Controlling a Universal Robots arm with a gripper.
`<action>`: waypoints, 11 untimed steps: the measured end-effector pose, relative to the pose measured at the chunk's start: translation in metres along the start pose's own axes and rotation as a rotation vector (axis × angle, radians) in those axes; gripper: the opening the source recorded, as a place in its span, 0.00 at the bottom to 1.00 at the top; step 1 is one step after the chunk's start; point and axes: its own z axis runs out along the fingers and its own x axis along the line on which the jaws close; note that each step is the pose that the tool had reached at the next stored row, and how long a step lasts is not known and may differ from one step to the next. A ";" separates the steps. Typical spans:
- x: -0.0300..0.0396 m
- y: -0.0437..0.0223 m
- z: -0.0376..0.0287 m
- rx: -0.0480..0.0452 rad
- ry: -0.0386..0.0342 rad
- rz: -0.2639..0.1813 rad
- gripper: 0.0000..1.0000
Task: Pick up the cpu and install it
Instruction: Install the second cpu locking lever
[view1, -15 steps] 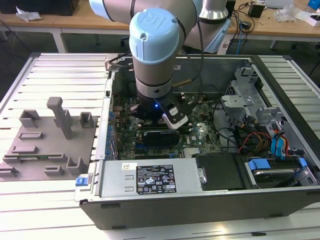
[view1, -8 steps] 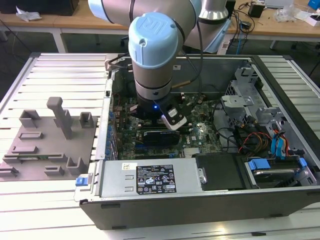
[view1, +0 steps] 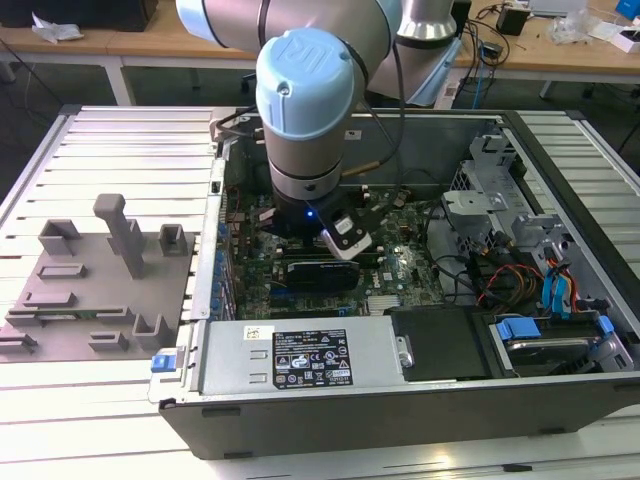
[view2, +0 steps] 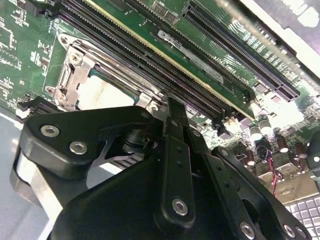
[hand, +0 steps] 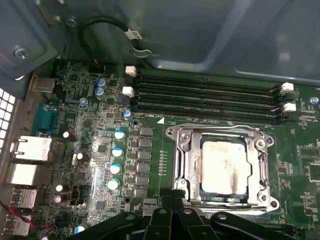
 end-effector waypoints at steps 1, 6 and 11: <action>0.0005 0.0004 0.0006 0.0000 0.0000 0.000 0.11; 0.0025 0.0022 0.0026 -0.0004 0.0000 0.000 0.11; 0.0023 0.0028 0.0010 0.0011 0.0000 0.000 0.11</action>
